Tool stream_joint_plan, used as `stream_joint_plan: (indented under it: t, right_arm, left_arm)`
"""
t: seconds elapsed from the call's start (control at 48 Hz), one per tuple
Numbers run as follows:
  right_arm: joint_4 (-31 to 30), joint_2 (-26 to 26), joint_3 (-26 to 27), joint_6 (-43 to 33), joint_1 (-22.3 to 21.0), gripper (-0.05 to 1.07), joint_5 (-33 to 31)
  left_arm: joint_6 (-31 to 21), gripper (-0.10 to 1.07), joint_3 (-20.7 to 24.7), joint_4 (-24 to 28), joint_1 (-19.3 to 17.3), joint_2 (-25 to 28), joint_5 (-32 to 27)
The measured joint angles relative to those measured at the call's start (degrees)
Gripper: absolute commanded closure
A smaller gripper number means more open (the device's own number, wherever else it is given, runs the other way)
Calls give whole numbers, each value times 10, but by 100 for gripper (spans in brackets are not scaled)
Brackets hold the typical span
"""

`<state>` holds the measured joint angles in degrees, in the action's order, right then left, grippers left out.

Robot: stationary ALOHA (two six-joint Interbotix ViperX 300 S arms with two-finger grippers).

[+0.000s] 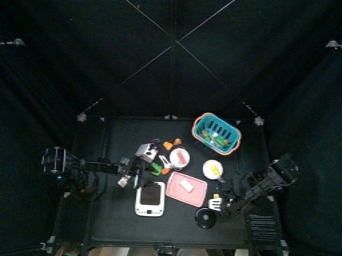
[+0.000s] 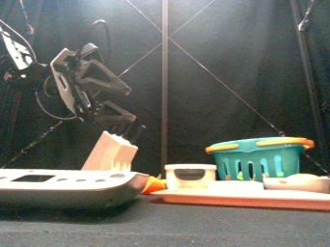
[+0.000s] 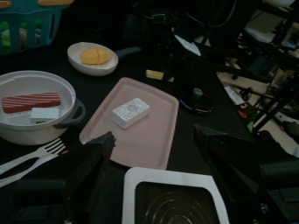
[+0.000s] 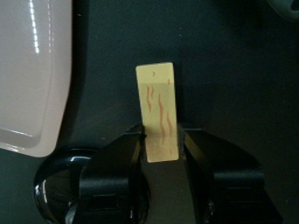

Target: Place egg block on rice

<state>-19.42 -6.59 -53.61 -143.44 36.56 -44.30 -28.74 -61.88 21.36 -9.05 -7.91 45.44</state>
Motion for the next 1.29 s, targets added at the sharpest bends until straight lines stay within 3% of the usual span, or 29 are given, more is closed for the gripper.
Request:
stream_joint_plan:
  t: [0.25,0.479,0.729,1.125,1.292]
  right_arm:
    - [-11,-9,9,21,-2,44,-14]
    - [-59,-68,52,75,-25,44,-76]
    - [-58,-85,104,211,-83,44,-142]
    - [-33,-85,145,469,-208,44,-104]
    - [-24,-85,146,521,-247,44,-86]
  left_arm:
    - [0,-6,-1,0,-1,0,0]
    - [0,-6,-1,0,0,0,0]
    - [0,-6,-3,0,-1,-1,0]
    - [0,-6,-5,-1,-1,-1,0]
    - [0,-6,-8,-1,-1,0,0]
